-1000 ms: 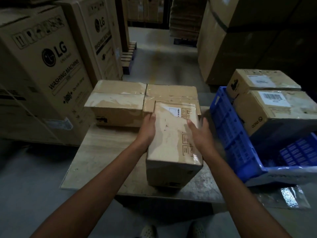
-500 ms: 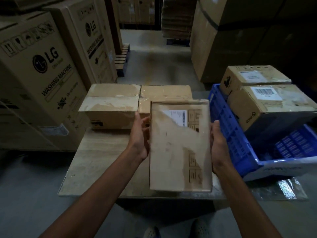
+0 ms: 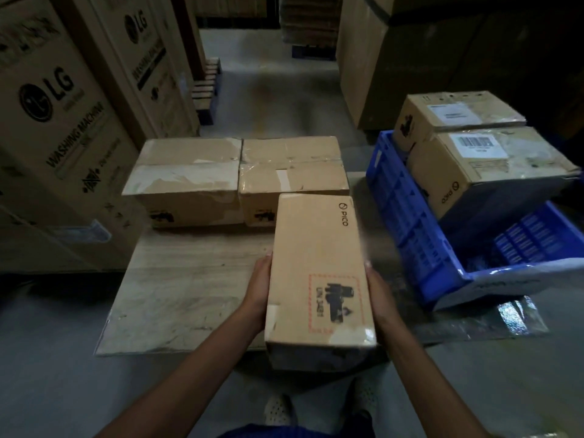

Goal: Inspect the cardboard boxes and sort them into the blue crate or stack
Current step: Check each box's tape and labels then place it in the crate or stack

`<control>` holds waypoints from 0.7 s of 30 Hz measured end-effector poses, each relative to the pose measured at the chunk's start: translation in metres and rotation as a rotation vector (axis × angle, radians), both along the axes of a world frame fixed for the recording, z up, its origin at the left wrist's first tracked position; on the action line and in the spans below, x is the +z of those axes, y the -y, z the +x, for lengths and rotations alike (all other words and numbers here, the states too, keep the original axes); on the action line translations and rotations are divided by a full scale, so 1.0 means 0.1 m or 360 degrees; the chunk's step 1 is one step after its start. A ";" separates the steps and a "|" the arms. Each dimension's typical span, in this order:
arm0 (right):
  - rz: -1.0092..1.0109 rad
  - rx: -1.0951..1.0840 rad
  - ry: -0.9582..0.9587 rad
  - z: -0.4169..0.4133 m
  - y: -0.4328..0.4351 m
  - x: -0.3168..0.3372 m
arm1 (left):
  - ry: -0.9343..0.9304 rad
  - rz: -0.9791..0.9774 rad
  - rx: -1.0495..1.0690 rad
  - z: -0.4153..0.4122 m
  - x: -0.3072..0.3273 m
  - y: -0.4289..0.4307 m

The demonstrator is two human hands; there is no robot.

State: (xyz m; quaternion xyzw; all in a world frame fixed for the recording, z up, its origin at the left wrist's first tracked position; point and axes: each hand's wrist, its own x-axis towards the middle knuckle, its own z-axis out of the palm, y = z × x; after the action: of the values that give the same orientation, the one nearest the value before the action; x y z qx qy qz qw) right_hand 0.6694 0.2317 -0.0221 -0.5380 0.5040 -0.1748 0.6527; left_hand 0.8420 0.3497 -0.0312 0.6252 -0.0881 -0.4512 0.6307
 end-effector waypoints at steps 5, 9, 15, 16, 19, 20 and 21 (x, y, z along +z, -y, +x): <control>0.0094 0.0072 -0.0034 0.12 0.09 0.03 | -0.0341 0.0257 0.0193 0.31 -0.18 0.13; 0.0303 0.0001 0.0059 0.37 0.30 0.15 | -0.0360 0.0341 -0.0004 0.52 -0.01 0.32; 0.0133 0.0057 0.0195 0.45 0.29 0.35 | -0.0276 -0.0012 -0.0039 0.48 0.40 0.37; 0.0067 0.0046 0.0266 0.44 0.29 0.41 | -0.0239 -0.0083 -0.0024 0.46 0.48 0.33; 0.0018 -0.0062 0.0434 0.47 0.30 0.55 | -0.0146 -0.0245 0.0075 0.52 0.56 0.25; 0.0031 -0.0064 0.0494 0.49 0.31 0.55 | -0.0164 -0.0294 0.0096 0.53 0.59 0.22; 0.0034 -0.0066 0.0548 0.50 0.29 0.58 | -0.0191 -0.0338 0.0088 0.55 0.60 0.18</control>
State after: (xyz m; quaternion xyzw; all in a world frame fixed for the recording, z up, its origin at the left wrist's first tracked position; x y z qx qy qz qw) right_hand 0.7196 0.2029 0.0362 -0.4826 0.3977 -0.2726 0.7312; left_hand 0.8973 0.3313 0.0286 0.5291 -0.0802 -0.4583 0.7096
